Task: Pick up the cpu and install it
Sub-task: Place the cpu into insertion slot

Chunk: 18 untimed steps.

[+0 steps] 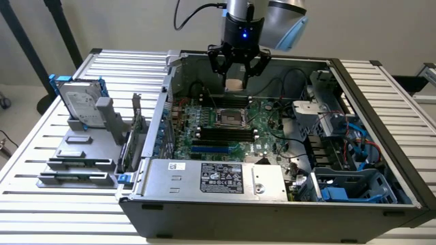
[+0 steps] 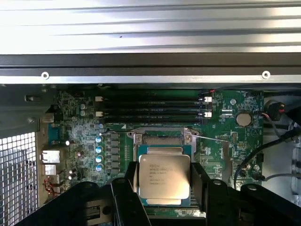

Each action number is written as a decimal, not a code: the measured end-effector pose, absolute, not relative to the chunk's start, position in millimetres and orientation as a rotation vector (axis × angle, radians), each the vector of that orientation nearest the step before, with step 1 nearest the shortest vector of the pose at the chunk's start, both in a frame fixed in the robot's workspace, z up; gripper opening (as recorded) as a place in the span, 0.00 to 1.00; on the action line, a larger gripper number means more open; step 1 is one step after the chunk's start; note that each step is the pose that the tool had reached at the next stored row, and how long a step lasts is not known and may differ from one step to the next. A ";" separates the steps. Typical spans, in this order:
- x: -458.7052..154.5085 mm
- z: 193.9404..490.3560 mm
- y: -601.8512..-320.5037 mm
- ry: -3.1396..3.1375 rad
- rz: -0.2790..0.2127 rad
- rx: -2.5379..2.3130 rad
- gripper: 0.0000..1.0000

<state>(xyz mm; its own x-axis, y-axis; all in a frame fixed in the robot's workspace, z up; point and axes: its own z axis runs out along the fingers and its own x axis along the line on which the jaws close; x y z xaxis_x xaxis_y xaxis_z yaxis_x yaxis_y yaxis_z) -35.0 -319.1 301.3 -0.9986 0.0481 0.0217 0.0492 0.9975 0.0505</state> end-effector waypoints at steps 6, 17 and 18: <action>-35.0 298.8 -319.1 -3.114 -0.079 -0.230 0.55; -35.0 293.9 -319.0 -3.077 -0.081 -0.535 0.55; -35.0 293.4 -319.0 -3.072 -0.082 -0.563 0.55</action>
